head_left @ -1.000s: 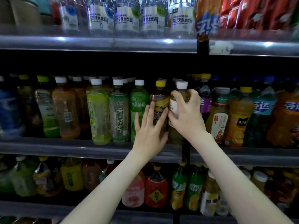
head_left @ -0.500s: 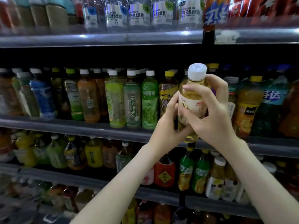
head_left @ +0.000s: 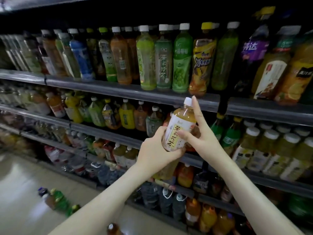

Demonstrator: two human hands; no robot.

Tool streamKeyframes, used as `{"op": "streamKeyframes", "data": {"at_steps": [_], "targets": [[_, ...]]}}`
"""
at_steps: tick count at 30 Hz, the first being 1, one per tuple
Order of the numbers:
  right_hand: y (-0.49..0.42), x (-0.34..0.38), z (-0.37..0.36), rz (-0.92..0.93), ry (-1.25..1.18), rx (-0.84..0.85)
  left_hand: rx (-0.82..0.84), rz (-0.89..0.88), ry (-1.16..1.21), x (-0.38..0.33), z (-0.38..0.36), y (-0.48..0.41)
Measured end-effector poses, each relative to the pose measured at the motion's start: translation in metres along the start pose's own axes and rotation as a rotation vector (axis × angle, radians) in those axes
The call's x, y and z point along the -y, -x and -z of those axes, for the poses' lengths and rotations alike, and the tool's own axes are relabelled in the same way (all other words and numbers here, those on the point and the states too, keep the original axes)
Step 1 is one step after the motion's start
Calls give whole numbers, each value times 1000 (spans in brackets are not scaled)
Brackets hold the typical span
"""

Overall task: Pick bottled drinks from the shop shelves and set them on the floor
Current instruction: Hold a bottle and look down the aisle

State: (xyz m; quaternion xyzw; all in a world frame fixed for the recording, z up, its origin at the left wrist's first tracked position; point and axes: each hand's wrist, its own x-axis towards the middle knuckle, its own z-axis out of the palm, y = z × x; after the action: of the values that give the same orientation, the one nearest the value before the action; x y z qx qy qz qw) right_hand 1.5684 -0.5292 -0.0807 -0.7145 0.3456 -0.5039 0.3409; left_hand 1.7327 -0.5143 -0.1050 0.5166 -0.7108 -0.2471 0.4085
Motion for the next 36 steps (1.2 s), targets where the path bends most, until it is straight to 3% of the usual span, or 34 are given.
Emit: {"op": "streamKeyframes", "data": {"at_steps": [5,8,11,14,18,20,27,36], "targets": [[10,-6,-27,-247,-338,-33,-22,52,-20,3,14,20],[19,-1,-41,-413,-347,-58,9,61,7,4,18,25],[29,7,-44,-441,-311,-209,107,12,65,1,19,28],[48,19,-38,-490,-311,-354,283,-28,176,-4,18,30],[90,31,-17,-532,-285,-528,713,33,221,-1,3,39],[114,36,-4,-569,-305,-592,833,33,216,-3,-14,49],[166,53,51,-600,-296,-618,703,-85,82,-50,-74,56],[147,63,135,-490,-243,-721,560,-194,5,-135,-121,19]]}}
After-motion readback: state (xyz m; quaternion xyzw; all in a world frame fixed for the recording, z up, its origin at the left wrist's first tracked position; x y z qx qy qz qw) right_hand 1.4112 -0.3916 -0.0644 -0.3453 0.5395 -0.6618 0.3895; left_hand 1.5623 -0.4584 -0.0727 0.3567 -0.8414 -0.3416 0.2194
